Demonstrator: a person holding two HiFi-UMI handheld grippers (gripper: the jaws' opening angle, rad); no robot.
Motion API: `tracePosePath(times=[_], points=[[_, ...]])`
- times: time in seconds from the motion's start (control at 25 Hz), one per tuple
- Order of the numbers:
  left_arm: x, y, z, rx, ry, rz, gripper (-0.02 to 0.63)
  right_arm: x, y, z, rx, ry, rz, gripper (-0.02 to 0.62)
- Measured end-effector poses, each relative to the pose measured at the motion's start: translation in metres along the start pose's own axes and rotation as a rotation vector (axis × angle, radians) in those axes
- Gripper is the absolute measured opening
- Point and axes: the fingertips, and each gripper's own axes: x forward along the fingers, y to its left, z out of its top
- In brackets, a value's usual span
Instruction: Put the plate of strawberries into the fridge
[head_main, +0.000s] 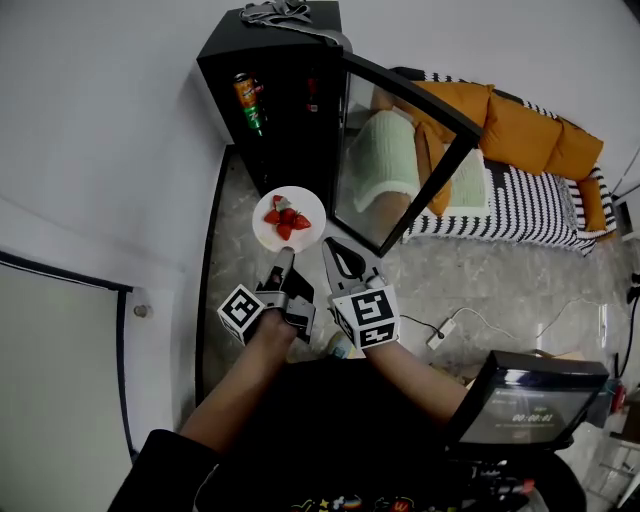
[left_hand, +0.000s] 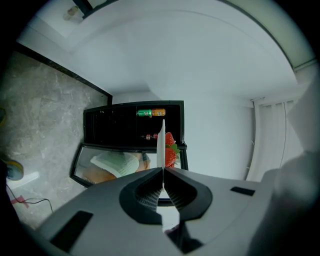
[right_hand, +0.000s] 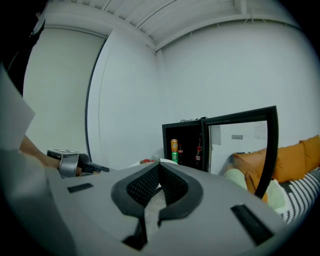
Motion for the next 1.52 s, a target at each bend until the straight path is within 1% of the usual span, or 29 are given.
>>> tracePosePath(times=[0.16,0.32,0.48,0.64,0.76,0.84,0.96,1.2,1.52], points=[[-0.001,0.003,-0.022,-0.006,-0.021,-0.002,0.012,-0.015,-0.008,-0.008,0.032,0.008,0.035,0.005],[-0.005,0.005,-0.014,-0.023,-0.045,0.002,0.012,-0.016,-0.002,-0.013,0.036,0.006,0.051,0.005],[-0.003,0.003,-0.023,0.0,-0.025,0.0,0.012,-0.024,-0.01,-0.012,0.06,0.005,0.036,0.005],[0.001,0.004,-0.028,0.036,-0.008,-0.004,0.012,-0.027,-0.011,-0.012,0.046,-0.014,0.033,0.005],[0.003,0.012,-0.033,0.026,-0.001,-0.004,0.012,-0.032,-0.013,-0.017,0.043,-0.025,0.029,0.005],[0.004,0.017,-0.035,0.035,0.008,0.0,0.012,-0.034,-0.016,-0.018,0.041,-0.031,0.019,0.005],[0.006,0.017,-0.037,0.03,0.014,-0.01,0.012,-0.034,-0.019,-0.022,0.039,-0.032,0.01,0.005],[0.006,0.022,-0.033,0.044,0.018,-0.011,0.012,-0.028,-0.023,-0.022,0.034,-0.051,0.006,0.005],[0.016,0.029,-0.001,0.043,0.009,-0.008,0.012,0.002,-0.015,-0.019,0.029,-0.053,0.025,0.005]])
